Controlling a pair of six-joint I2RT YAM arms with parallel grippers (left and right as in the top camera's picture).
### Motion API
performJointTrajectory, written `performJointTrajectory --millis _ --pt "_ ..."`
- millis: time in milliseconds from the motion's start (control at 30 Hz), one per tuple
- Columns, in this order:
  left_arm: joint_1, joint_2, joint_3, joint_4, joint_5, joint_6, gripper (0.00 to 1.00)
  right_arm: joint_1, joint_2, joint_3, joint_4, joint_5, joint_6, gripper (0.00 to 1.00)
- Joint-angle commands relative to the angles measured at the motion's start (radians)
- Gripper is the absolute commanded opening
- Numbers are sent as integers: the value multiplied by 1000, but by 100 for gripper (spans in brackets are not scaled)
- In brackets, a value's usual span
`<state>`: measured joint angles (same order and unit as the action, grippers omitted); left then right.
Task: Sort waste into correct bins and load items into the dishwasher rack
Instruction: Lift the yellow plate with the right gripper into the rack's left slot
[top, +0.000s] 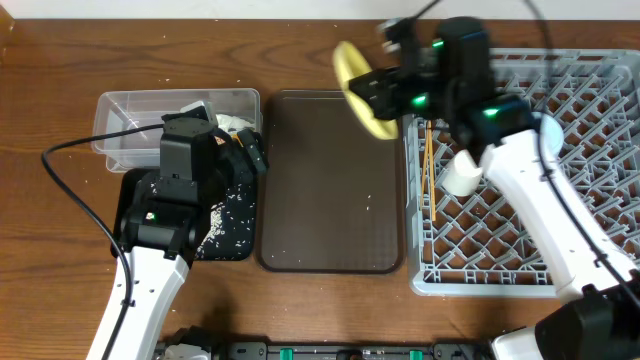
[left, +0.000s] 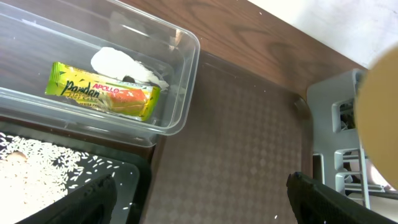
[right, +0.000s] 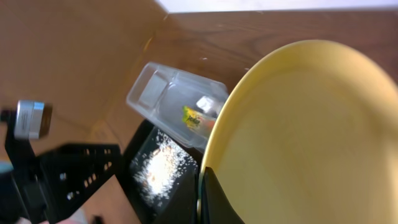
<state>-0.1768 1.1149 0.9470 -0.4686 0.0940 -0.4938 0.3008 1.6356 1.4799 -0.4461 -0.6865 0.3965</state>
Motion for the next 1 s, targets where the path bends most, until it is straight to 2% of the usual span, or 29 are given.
performJointTrajectory --millis 0,333,633,733,900,967 --pt "4 2 18 -2 -9 10 90 -79 0 -2 -18 -77 172 1" --pt "4 2 18 -2 -9 10 90 -213 0 -112 43 -78 309 1" --pt "4 2 18 -2 -9 10 90 -270 0 -281 225 -82 459 1" --pt "4 2 18 -2 -9 10 90 -284 0 -317 255 -80 453 1" --pt "4 2 18 -2 -9 10 90 -316 -1 -320 255 -77 342 1" --pt "4 2 18 -2 -9 10 90 -329 -1 -320 254 -77 302 6"
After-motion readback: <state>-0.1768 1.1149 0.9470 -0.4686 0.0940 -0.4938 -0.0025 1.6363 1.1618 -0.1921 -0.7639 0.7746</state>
